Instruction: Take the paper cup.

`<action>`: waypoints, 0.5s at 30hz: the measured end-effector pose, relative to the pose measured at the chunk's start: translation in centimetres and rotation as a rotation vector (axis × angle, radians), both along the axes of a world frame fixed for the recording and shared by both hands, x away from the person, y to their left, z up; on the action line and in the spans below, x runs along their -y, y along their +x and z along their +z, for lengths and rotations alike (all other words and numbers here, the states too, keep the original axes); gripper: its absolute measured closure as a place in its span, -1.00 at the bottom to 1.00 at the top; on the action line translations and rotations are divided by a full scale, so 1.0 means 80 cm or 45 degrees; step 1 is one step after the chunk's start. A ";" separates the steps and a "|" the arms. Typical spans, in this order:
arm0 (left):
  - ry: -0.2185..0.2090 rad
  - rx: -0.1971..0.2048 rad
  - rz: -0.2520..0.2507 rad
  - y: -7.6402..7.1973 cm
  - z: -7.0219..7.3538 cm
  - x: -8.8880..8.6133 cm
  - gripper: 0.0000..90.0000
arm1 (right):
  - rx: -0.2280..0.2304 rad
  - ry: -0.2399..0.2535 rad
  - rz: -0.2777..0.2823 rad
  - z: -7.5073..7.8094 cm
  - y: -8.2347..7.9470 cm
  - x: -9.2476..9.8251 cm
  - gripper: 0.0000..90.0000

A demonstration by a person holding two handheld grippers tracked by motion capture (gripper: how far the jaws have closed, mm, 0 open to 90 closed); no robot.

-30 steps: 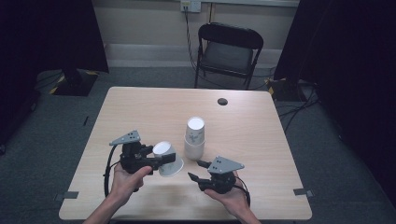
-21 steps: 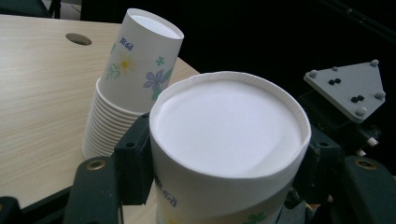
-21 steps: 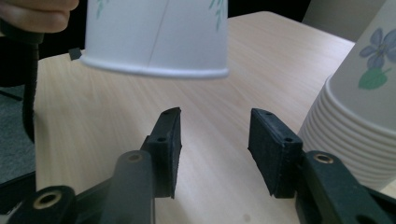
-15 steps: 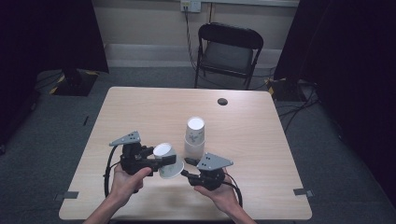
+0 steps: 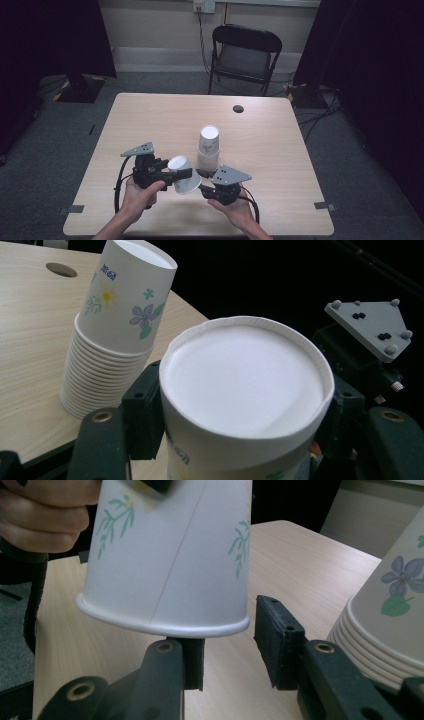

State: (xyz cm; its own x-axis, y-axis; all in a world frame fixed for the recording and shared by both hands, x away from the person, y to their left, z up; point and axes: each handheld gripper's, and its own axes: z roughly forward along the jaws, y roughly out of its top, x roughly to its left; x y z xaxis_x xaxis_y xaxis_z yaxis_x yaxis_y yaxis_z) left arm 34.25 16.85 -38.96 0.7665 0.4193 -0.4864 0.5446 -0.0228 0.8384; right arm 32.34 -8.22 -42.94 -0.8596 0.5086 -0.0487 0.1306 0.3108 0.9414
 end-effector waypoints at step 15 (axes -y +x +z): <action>-0.046 -0.051 -0.084 -0.004 -0.007 0.001 -0.22 | 0.118 0.048 0.004 0.002 -0.002 0.010 0.38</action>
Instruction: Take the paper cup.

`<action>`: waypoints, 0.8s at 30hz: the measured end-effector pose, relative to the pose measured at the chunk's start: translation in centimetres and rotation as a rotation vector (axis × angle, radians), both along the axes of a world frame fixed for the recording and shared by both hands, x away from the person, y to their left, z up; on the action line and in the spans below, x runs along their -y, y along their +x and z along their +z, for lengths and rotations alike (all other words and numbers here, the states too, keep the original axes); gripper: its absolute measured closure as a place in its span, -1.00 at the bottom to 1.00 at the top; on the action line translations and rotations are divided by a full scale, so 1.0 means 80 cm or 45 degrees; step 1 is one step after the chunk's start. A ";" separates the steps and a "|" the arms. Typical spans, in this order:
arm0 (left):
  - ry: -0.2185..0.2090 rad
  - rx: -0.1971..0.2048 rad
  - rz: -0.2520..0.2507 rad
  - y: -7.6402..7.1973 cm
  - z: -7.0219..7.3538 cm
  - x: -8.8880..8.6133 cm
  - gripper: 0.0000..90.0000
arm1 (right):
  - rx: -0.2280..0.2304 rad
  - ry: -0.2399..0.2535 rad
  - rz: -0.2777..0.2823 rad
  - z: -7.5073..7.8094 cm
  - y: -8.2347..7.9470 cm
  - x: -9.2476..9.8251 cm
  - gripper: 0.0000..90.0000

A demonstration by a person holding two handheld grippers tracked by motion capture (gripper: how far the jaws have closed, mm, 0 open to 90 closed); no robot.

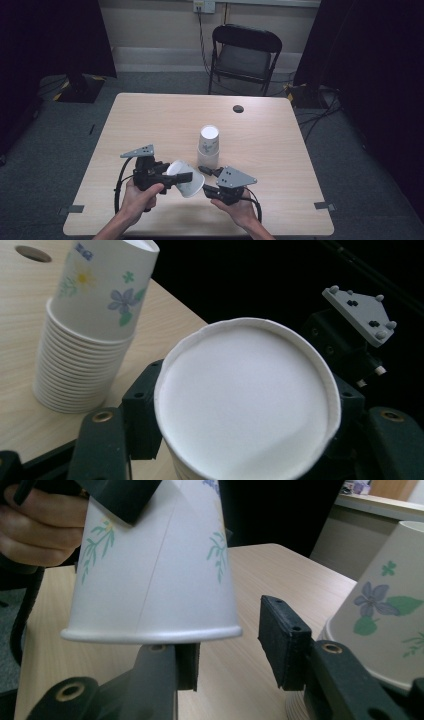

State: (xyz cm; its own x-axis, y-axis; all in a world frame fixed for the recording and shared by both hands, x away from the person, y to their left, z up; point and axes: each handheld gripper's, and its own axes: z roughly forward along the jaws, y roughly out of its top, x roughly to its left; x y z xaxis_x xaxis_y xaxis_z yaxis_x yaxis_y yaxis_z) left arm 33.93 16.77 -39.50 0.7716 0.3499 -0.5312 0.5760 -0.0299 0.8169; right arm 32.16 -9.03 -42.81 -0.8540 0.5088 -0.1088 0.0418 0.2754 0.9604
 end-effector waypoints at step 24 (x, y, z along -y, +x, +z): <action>-0.020 0.020 -0.069 -0.001 -0.007 0.006 -0.29 | 0.102 0.008 -0.004 0.006 -0.010 0.005 0.84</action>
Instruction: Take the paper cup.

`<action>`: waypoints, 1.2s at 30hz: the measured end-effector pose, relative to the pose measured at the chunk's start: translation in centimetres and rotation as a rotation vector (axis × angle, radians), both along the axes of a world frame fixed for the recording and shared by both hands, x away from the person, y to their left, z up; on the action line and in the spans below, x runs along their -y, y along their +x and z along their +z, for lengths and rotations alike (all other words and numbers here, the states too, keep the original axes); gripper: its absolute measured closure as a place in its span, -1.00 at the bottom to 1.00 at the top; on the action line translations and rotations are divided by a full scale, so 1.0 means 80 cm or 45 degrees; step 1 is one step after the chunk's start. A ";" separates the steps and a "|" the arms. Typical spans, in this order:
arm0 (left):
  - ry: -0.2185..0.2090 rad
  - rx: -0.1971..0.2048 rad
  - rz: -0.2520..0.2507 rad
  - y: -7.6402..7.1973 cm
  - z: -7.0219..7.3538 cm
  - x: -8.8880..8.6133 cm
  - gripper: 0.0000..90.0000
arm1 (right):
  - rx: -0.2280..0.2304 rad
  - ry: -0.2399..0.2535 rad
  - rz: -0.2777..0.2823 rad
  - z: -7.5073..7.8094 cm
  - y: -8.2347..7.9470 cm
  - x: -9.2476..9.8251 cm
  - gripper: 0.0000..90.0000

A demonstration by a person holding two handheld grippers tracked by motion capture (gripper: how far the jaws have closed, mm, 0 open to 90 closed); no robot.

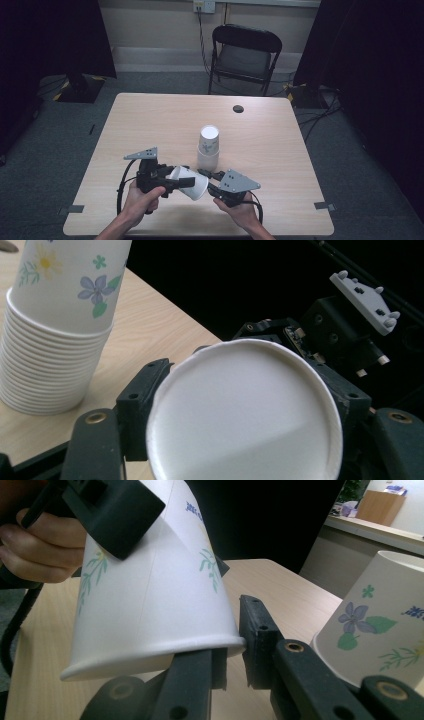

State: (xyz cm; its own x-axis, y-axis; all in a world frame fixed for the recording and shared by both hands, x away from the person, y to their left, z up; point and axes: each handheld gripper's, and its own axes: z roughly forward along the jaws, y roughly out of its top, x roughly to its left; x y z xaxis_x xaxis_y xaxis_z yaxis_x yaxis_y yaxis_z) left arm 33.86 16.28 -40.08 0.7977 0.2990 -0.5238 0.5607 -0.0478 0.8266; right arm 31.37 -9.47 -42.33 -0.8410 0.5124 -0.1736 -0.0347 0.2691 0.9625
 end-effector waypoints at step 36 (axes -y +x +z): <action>0.132 0.305 0.191 -0.012 0.018 -0.040 -0.02 | -0.203 -0.085 0.060 -0.011 0.006 -0.005 0.92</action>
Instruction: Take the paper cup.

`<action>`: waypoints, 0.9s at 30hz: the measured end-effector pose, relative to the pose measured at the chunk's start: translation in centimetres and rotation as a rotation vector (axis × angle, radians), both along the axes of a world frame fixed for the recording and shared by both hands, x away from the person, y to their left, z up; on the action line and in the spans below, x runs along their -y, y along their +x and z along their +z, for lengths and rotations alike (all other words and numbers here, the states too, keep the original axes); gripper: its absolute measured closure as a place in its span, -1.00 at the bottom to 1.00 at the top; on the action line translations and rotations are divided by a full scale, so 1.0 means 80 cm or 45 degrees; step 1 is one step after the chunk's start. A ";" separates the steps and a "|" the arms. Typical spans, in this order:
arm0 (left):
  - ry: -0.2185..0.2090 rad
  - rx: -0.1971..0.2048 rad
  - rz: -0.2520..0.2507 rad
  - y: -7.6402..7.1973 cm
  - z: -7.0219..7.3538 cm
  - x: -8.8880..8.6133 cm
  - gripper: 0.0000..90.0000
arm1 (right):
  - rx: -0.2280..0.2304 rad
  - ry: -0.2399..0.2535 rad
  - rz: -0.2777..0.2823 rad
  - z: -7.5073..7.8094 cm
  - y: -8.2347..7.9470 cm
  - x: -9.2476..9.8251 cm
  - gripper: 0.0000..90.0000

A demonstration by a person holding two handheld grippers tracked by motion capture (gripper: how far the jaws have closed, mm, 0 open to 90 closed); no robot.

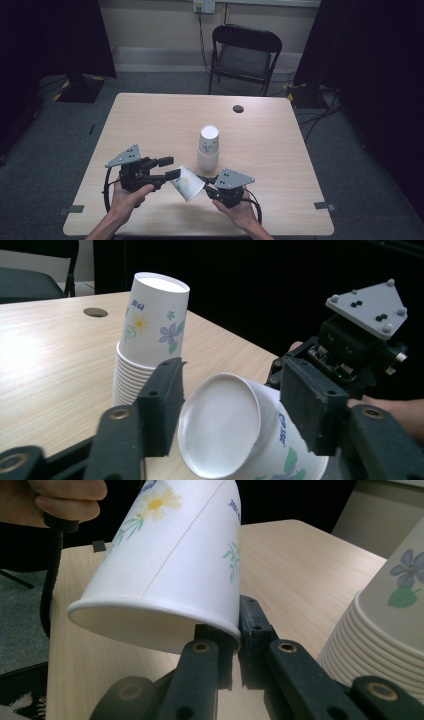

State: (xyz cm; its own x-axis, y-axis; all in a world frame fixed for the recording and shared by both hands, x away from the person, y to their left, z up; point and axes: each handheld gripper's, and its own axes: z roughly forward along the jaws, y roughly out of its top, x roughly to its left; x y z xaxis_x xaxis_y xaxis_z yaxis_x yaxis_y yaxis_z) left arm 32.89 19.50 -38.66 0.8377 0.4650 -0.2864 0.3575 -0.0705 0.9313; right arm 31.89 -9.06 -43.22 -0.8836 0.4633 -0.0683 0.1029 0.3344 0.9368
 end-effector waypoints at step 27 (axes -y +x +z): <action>0.237 0.066 -0.088 -0.003 -0.019 0.004 0.10 | -0.323 -0.195 -0.066 -0.011 0.024 0.007 0.93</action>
